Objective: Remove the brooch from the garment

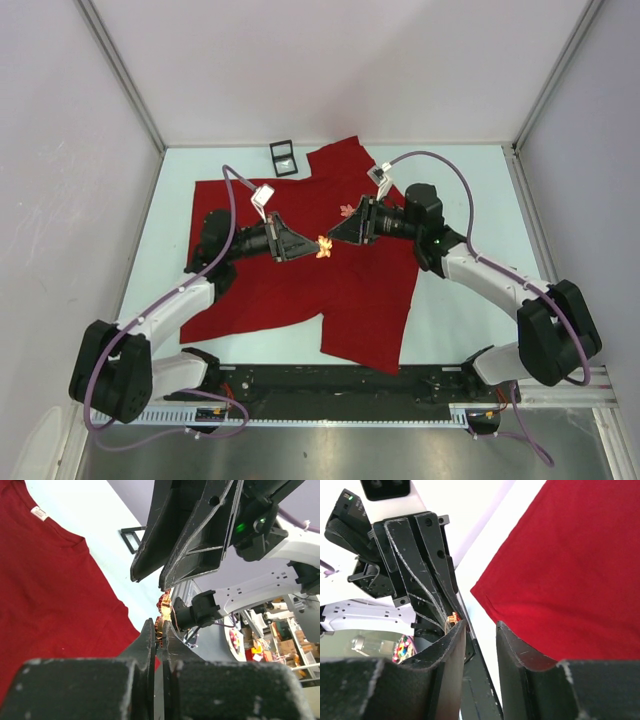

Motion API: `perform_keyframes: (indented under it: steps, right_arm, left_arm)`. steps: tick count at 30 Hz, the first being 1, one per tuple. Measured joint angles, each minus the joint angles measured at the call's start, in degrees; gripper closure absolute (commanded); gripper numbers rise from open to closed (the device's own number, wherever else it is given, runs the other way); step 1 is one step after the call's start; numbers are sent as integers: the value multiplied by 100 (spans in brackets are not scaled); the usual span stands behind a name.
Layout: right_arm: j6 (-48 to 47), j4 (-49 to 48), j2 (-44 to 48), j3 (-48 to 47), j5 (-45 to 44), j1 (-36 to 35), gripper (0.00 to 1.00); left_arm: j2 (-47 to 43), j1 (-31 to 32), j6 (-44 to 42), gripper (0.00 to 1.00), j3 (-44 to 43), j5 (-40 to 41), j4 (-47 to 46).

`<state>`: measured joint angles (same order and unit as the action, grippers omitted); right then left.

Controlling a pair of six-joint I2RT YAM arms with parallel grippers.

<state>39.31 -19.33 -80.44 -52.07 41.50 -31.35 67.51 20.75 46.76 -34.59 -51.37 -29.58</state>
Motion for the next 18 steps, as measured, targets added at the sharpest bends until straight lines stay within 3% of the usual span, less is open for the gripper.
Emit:
perform_keyframes:
  steps: [6, 18]
  right_arm:
    - [162, -391, 0, 181, -4, -11, 54]
    - [293, -699, 90, 428, 63, -85, 53]
  left_arm:
    - [-37, 2, 83, 100, 0, -13, 17]
    - [-103, -26, 79, 100, 0, 271, 345]
